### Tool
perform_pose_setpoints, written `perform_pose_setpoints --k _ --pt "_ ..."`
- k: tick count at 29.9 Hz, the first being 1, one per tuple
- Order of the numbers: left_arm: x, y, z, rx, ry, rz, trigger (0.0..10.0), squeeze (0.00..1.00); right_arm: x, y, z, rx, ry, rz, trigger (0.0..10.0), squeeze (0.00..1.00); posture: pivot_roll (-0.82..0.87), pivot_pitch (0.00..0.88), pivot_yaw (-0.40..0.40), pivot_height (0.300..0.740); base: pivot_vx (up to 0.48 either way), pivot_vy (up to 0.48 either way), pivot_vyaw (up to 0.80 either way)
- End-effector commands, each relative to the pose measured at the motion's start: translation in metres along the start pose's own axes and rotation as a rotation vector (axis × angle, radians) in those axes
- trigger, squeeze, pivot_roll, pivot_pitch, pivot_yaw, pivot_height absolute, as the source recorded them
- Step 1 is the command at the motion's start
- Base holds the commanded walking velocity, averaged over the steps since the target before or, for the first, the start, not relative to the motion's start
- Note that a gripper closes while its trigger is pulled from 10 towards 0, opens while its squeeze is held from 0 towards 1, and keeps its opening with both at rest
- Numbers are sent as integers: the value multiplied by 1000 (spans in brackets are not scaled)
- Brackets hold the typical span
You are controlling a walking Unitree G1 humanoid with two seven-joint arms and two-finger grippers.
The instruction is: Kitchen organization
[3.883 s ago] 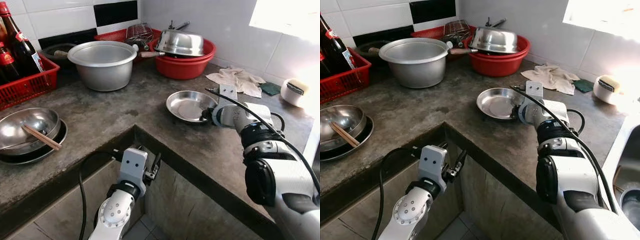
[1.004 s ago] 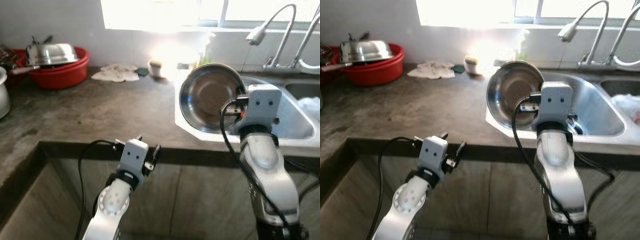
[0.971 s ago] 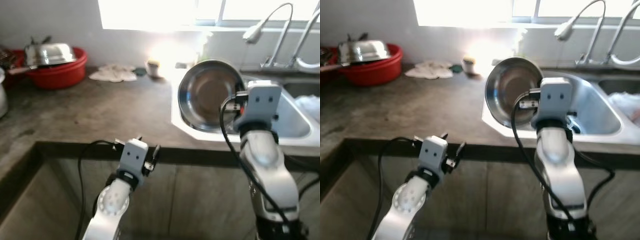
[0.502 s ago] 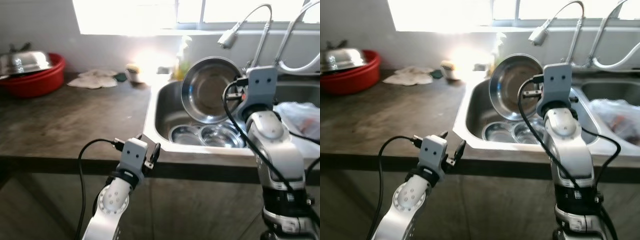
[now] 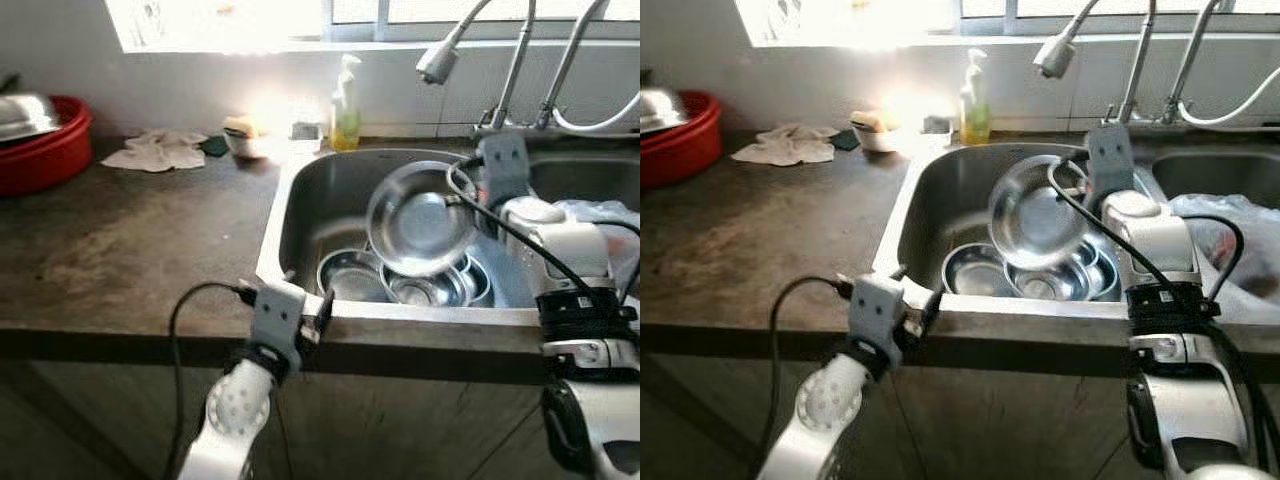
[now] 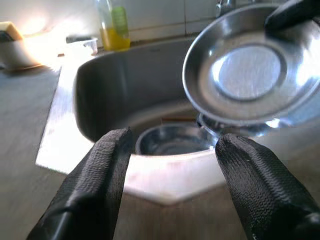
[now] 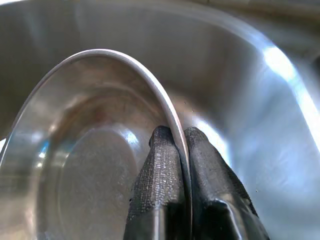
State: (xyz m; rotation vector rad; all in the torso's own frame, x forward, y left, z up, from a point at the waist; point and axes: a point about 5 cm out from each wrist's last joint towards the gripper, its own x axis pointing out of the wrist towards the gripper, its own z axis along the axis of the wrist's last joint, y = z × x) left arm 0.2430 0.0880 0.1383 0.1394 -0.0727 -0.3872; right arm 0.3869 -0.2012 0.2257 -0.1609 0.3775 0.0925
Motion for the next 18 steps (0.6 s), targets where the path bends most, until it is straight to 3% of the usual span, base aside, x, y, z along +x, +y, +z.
perform_pose_setpoints --k 1,12,13,18 --pt "-5 1 6 3 -13 5 10000 0 9 14 5 -39 7 91 10000 0 110 91 -42 740 0 0 0" --pt "-22 -3 10 -38 2 5 10000 0 25 22 -21 -50 121 151 10000 0 135 163 -51 740 0 0 0" --pt "-23 -3 10 -34 7 5 10000 0 26 21 -23 -57 126 142 10000 961 136 173 -50 740 0 0 0" --pt "-25 -3 11 -30 20 4 10000 0 28 17 -23 -40 107 133 10000 1000 133 186 -47 740 0 0 0"
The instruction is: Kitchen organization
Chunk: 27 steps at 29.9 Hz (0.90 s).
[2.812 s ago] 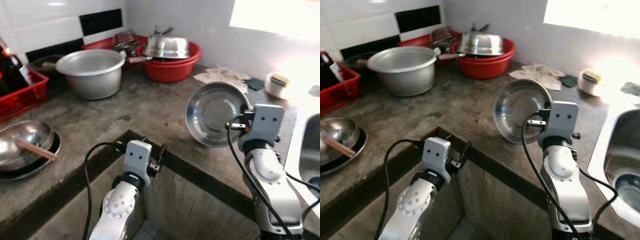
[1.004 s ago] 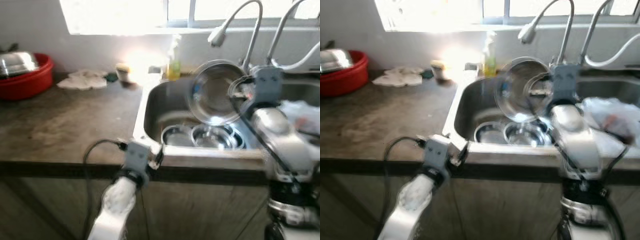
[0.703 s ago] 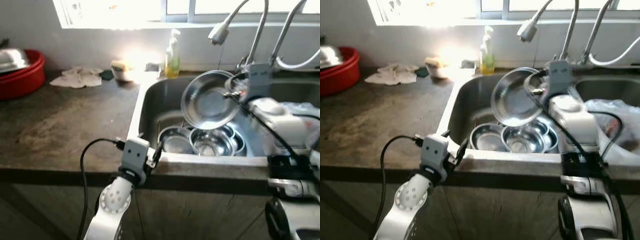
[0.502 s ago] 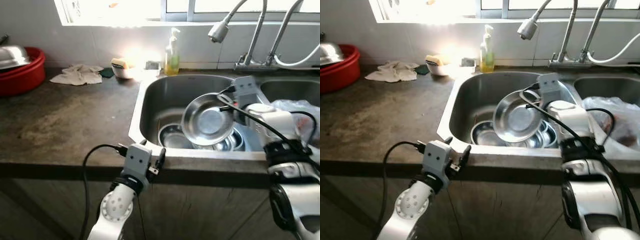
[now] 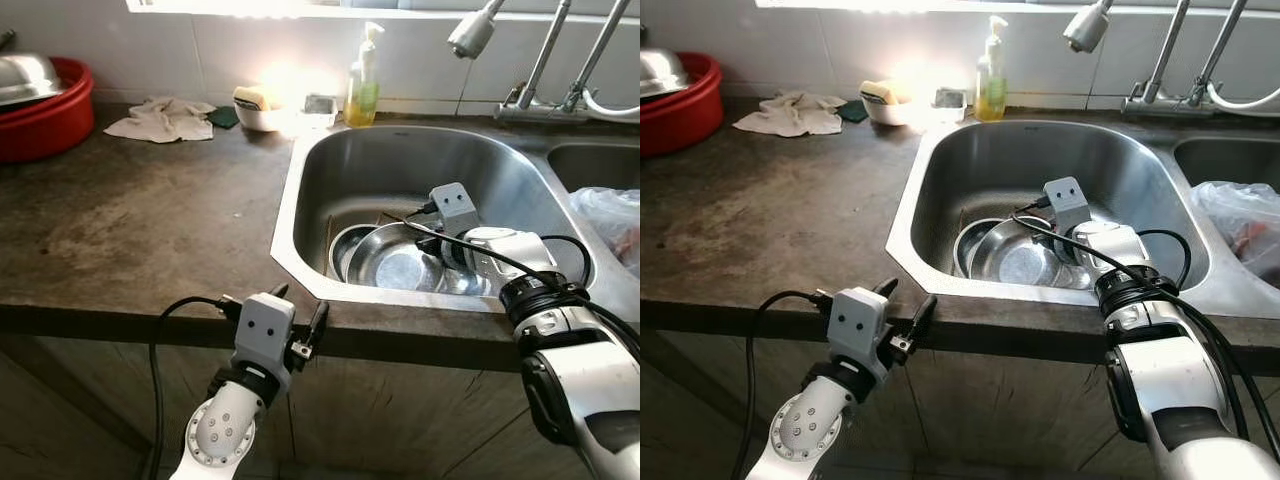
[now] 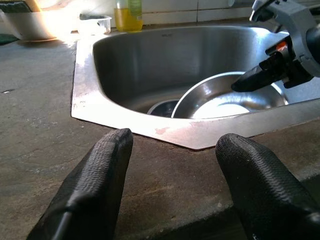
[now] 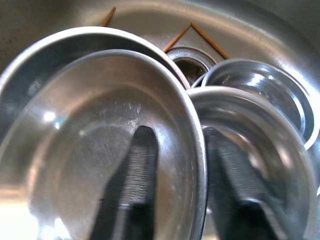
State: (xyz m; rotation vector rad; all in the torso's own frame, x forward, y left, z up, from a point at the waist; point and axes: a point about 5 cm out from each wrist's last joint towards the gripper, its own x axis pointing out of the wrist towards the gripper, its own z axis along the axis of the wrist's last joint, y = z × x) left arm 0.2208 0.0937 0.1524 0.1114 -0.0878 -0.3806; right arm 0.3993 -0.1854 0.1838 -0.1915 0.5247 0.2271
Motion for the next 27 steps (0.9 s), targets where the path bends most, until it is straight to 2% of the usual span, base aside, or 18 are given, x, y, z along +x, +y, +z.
perform_pose_setpoints --k 1,5,6,9,10,15,21,22,24,25,27 --pt "-3 -2 -5 -6 40 -4 10000 0 -2 -5 8 17 -42 -15 10000 1000 134 187 -44 740 0 0 0" --pt "-2 -1 -4 -5 43 -1 10000 0 -4 -8 14 40 -113 -39 10000 1000 133 182 -43 740 0 0 0" --pt "-1 0 -4 -2 42 2 10000 0 -6 -10 17 50 -151 -55 10000 529 131 177 -42 740 0 0 0" --pt "0 1 -5 3 43 5 10000 0 -8 -9 17 66 -161 -42 10000 529 131 177 -42 740 0 0 0" --pt "1 2 -5 4 43 8 10000 0 -10 -10 19 55 -193 -62 10000 0 124 163 -37 740 0 0 0" --pt "6 6 -6 7 44 13 10000 0 -23 -12 26 37 -331 -130 10000 0 116 148 -33 740 0 0 0" --pt "14 10 -7 20 28 20 10000 0 -61 3 29 39 -560 -238 10000 0 99 98 -19 740 0 0 0" --pt "14 10 -7 20 28 20 10000 0 -61 3 29 39 -560 -238 10000 0 99 98 -19 740 0 0 0" --pt "15 11 -8 24 24 23 10000 0 -77 13 25 32 -642 -221 10000 0 93 79 -15 740 0 0 0" --pt "16 12 -8 27 23 21 10000 0 -86 21 20 -15 -686 -223 10000 0 85 69 -9 740 0 0 0" --pt "18 11 -10 28 23 16 10000 0 -96 36 5 -56 -709 -229 10000 0 77 53 -10 740 0 0 0"
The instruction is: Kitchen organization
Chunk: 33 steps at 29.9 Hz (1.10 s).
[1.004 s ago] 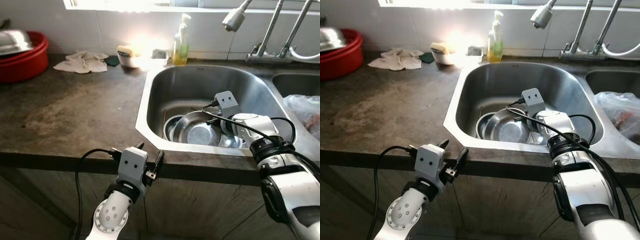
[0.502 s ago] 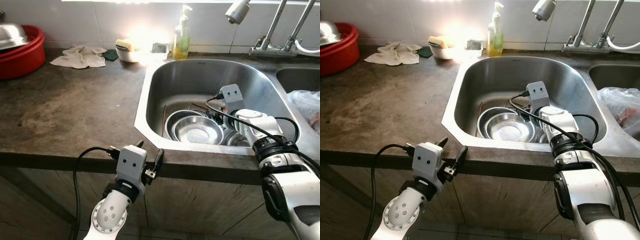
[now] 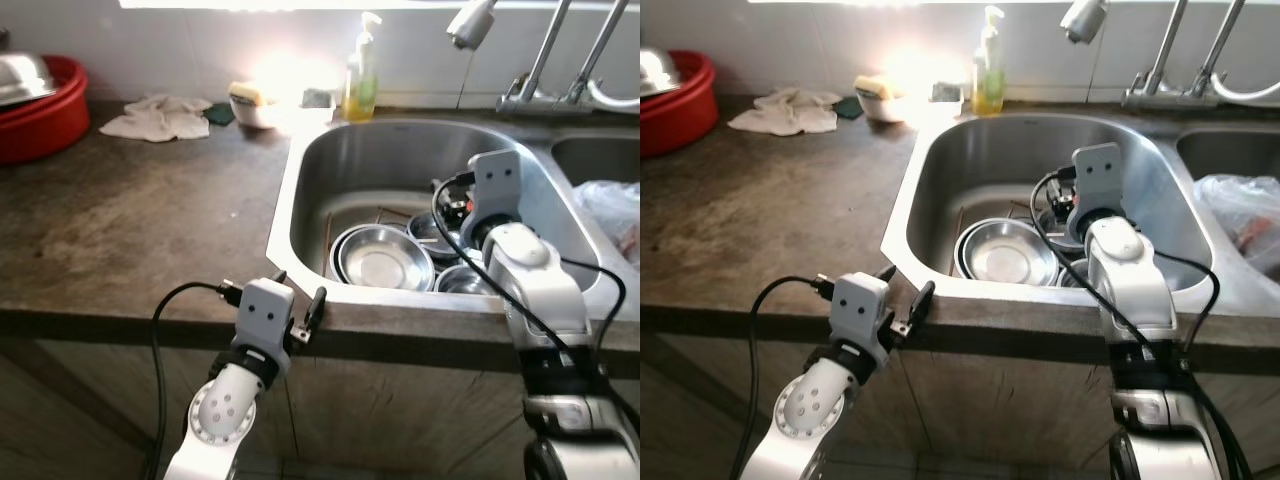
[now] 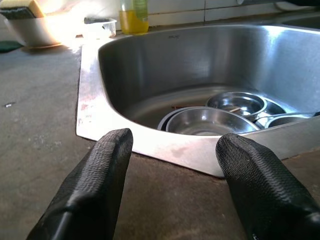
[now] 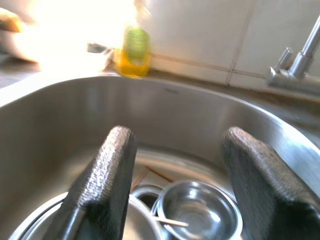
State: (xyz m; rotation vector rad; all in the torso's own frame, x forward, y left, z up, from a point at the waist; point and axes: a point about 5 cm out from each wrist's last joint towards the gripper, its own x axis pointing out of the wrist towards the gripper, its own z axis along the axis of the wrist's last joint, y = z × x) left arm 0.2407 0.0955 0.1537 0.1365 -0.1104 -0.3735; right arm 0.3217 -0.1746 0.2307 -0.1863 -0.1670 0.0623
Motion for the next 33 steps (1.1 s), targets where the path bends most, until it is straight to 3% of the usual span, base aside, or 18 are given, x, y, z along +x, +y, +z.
perform_pose_setpoints --k 1,4,9,20,33 --pt "0 2 -9 -1 40 9 10000 0 -9 9 6 -23 -42 10 10000 0 77 53 -10 740 0 0 0" --pt "3 -1 -10 -3 36 -9 10000 0 -30 21 -10 38 -11 43 10000 0 72 28 -6 740 0 0 0" --pt "4 -4 -10 -6 26 -19 10000 0 -59 27 -18 51 -54 13 10000 0 69 0 -1 740 0 0 0" --pt "3 -1 -16 -7 24 -5 10000 0 -88 32 -38 95 12 -58 10000 0 70 0 1 740 0 0 0" --pt "2 0 -19 0 27 1 10000 0 -88 39 -41 101 13 -59 10000 0 75 0 4 740 0 0 0"
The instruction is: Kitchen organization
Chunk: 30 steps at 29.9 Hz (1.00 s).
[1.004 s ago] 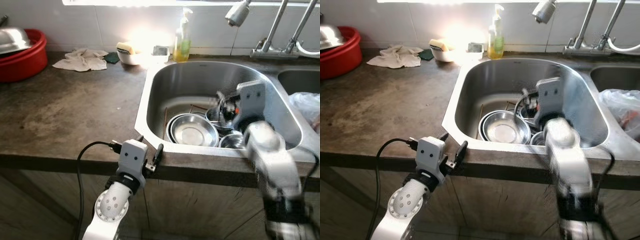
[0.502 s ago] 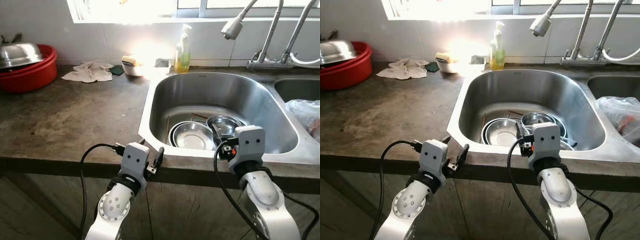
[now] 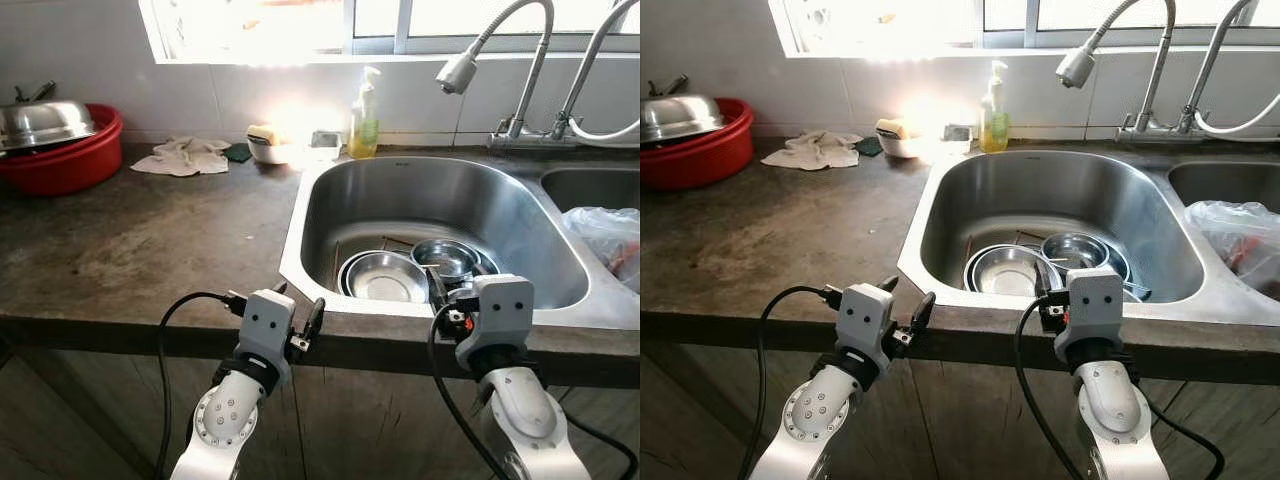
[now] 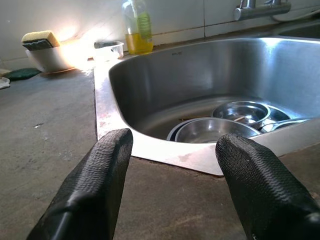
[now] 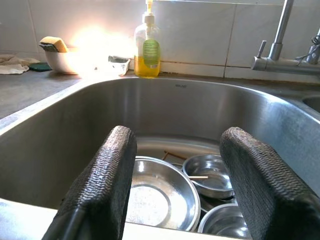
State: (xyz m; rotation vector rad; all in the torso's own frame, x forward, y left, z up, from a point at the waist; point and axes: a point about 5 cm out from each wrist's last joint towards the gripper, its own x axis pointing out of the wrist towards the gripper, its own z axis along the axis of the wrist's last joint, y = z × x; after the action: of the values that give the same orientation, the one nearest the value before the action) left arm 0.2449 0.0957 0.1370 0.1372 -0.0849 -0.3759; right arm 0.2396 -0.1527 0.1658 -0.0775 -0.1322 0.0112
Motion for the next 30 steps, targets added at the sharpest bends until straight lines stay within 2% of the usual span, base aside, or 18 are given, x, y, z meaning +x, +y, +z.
perform_pose_setpoints --k 1,8,24,30 --pt "0 1 -2 4 3 6 10000 0 1 2 4 -4 -23 -1 10000 0 75 0 4 740 0 0 0" --pt "-3 3 -8 9 23 10 10000 0 3 4 2 -23 -20 17 10000 0 81 0 -2 740 0 0 686" --pt "-1 5 -6 12 14 25 10000 0 8 7 3 -31 -21 33 10000 0 81 0 -3 740 0 0 686" --pt "-1 3 -7 -4 29 30 10000 0 10 8 3 -14 -10 31 10000 0 81 0 -5 740 0 0 171"
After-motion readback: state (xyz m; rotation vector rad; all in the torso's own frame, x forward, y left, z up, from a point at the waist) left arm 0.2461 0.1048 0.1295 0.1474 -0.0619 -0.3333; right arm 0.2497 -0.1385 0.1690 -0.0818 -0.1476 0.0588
